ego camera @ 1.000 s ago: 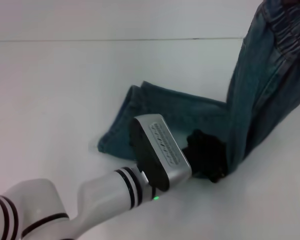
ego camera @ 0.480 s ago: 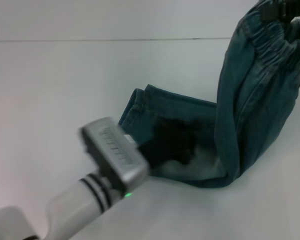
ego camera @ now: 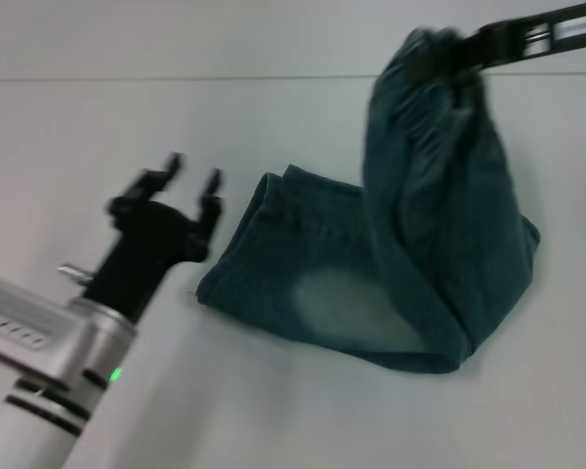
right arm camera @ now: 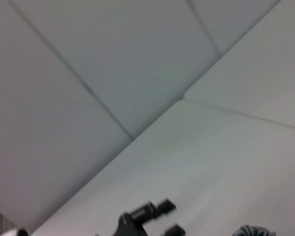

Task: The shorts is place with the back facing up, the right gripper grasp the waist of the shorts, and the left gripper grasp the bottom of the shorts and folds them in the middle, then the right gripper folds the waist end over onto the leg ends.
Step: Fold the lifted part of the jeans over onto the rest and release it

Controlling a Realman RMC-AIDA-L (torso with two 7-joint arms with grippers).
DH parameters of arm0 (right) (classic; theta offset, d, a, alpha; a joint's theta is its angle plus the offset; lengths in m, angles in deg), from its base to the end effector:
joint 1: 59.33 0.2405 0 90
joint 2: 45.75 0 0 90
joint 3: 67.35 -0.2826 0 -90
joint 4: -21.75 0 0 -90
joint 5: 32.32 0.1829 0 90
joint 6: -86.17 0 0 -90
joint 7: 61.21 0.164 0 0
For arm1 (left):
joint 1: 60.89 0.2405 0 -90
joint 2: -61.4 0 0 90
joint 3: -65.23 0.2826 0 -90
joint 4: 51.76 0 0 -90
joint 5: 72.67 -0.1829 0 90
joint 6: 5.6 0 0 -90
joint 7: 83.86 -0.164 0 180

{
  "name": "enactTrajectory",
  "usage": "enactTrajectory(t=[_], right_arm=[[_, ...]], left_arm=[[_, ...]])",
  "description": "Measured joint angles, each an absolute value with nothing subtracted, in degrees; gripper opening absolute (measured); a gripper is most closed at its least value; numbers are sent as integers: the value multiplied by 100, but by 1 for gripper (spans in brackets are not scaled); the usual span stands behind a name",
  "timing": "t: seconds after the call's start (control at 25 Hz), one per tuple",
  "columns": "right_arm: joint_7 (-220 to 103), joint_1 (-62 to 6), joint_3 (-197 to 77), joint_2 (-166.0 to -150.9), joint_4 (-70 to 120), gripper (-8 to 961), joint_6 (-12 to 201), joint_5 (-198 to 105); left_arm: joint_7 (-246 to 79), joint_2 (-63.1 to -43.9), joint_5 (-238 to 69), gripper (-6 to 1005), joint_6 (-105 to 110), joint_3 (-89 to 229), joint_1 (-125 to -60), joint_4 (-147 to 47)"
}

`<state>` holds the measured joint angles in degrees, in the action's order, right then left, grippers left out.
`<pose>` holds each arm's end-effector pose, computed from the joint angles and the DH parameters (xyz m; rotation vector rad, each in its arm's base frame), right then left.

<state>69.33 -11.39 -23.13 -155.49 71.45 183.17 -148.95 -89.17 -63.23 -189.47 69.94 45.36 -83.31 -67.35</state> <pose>0.1519 0.4043 0.0471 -2.7886 1.1413 0.5745 -0.2583 0.2982 -0.0920 -1.8213 -0.3326 -0.8035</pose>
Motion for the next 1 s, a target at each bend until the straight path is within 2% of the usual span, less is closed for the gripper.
enactTrajectory(t=[0.08,0.2,0.36,0.48,0.64,0.96,1.0], right_arm=[[6768,-918,-2010,-15605,6833,70,18104,-14896],[6630,-685,-1610,-15764,6602,68,17769,-14911],[6546,-426,-1100,-16019,6385,117,17244,-15014],[6439,-259,-826,-16233,6206,154,16992,-15139],[6393,-145,-684,-16405,6120,222,16810,-15382],[6049,-374,-780,-16423,6315,371,17014,-15371],[5949,-467,-831,-16434,6396,419,17112,-15339]], left_arm=[[-8910,-6323,-18948,311,7093,4332,-8213,-6677],[-8773,-6323,-18948,433,7168,4095,-8079,-6573],[-8367,-6323,-18945,623,7249,3906,-7962,-6432],[-8248,-6323,-18945,657,7258,3785,-7891,-6405],[-8100,-6322,-18945,690,7272,3720,-7849,-6400],[-7570,-6302,-18957,687,7573,3712,-7835,-6301],[-7447,-6294,-18968,687,7603,3733,-7833,-6263]])
